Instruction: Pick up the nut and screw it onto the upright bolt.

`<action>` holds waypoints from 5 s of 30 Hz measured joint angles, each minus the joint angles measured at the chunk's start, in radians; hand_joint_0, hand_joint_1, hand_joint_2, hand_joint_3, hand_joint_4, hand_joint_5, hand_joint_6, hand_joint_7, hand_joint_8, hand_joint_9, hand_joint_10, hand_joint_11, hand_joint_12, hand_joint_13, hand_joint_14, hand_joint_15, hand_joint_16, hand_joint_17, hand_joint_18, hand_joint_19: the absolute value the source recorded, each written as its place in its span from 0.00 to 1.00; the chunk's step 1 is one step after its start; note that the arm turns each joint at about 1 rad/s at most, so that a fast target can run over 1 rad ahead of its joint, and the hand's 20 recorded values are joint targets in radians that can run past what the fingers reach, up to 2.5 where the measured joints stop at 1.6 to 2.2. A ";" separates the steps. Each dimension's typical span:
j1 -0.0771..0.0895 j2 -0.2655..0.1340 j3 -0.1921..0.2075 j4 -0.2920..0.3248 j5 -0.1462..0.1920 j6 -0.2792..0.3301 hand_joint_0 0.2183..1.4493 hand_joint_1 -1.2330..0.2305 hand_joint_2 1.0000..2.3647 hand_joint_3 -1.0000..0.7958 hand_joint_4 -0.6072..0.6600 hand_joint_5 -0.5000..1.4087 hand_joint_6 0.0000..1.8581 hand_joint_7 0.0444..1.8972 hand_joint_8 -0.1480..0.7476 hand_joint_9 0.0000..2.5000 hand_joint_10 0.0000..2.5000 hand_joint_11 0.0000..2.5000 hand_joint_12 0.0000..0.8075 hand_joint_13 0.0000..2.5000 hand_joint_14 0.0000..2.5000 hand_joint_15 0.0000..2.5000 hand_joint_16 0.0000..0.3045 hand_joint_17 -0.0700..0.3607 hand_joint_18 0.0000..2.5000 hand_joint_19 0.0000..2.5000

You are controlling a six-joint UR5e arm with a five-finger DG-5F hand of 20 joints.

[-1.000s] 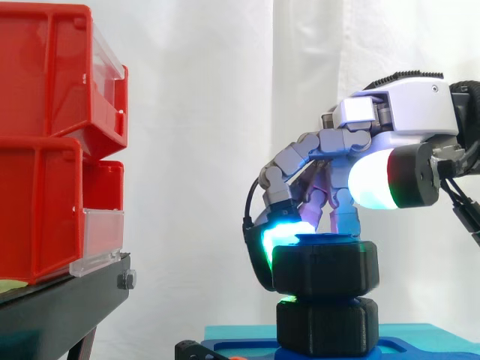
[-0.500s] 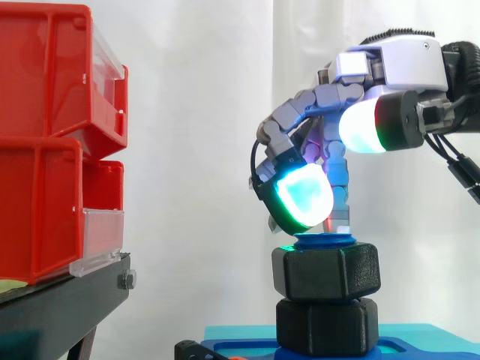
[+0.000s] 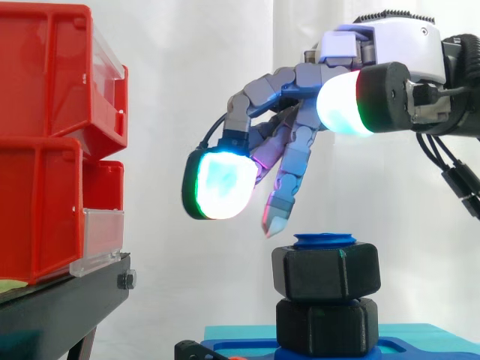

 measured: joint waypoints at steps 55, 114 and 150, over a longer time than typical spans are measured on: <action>-0.041 -0.003 -0.071 0.026 -0.099 -0.017 0.25 0.69 0.00 0.28 0.62 0.26 0.30 0.75 0.50 0.48 0.00 0.00 0.31 0.32 0.00 0.00 0.08 0.29 0.18 0.00; 0.015 -0.008 -0.024 -0.004 -0.041 -0.006 0.23 0.72 0.00 0.28 0.67 0.21 0.27 0.37 0.48 0.41 0.00 0.00 0.34 0.28 0.00 0.00 0.09 0.31 0.14 0.00; -0.039 -0.008 -0.060 0.005 -0.089 -0.050 0.25 0.69 0.00 0.28 0.62 0.26 0.28 0.77 0.50 0.46 0.00 0.00 0.32 0.31 0.00 0.00 0.08 0.29 0.17 0.00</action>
